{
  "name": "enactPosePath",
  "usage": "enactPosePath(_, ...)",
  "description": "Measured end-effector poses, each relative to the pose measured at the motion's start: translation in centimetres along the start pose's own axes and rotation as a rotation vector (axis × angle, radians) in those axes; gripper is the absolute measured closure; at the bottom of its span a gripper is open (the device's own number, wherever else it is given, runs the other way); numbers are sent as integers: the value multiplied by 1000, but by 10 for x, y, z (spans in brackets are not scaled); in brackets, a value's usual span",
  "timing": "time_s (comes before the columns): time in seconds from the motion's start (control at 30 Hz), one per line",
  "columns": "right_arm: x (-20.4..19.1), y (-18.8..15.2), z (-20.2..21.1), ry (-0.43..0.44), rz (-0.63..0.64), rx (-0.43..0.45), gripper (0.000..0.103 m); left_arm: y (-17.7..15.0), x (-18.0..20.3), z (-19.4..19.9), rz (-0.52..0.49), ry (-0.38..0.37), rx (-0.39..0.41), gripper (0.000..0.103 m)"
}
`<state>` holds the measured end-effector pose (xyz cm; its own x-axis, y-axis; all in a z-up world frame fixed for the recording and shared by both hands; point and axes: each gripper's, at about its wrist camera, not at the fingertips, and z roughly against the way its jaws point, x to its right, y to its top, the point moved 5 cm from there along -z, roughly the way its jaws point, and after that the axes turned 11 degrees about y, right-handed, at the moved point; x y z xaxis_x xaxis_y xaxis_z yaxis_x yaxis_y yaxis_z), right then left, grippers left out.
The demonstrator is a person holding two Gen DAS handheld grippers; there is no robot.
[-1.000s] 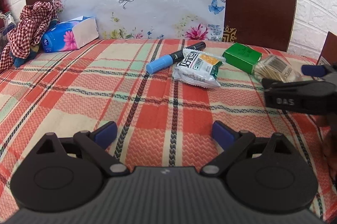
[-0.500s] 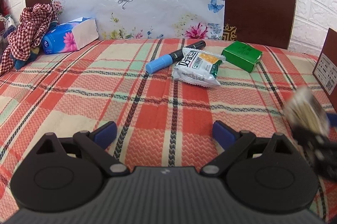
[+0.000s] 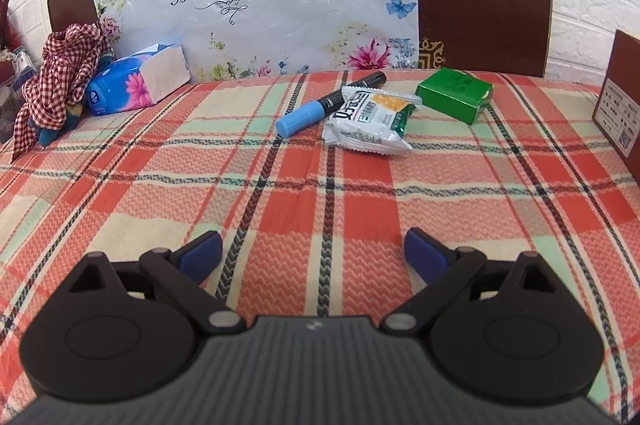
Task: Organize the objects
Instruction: 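Grasp the clear cotton-swab bag with the right tool, then lift the cotton-swab bag with the right tool toward the left tool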
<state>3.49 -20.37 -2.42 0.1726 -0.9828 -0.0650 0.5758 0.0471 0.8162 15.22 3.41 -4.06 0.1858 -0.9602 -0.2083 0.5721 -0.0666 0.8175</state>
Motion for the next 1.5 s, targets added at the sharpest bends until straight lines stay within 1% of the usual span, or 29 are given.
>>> enactPosePath(0.03,3,0,1,-1,-12,1,35,-1,1,3,-11,3,5,4)
enactPosePath(0.1,4,0,1,5,-17,4,33,-5,1,9,-29,8,15,4)
enactPosePath(0.2,5,-3,2,18,-11,7,24,-10,-1,17,-44,10,20,4)
enactPosePath(0.5,3,-5,5,41,-2,5,18,-20,-6,31,-33,5,-4,4)
enactPosePath(0.6,2,-6,5,60,8,-1,17,-24,-9,35,-2,-8,-39,4)
enactPosePath(0.67,-2,-6,6,70,21,-5,16,-29,-9,41,17,-31,-55,4)
enactPosePath(0.8,-5,-6,6,79,33,-5,16,-38,3,56,-25,-60,-43,4)
enactPosePath(0.97,-4,-6,5,85,26,-3,16,-44,13,70,-34,-106,-56,4)
enactPosePath(1.17,-5,-6,5,82,27,-4,16,-49,28,83,-57,-182,-60,5)
enactPosePath(1.33,-6,-7,3,75,36,-10,15,-47,28,82,-27,-215,-88,5)
enactPosePath(1.4,-6,-7,3,70,41,-13,15,-43,31,82,-13,-255,-99,5)
enactPosePath(1.5,-6,-7,2,63,48,-19,15,-36,41,89,11,-351,-116,5)
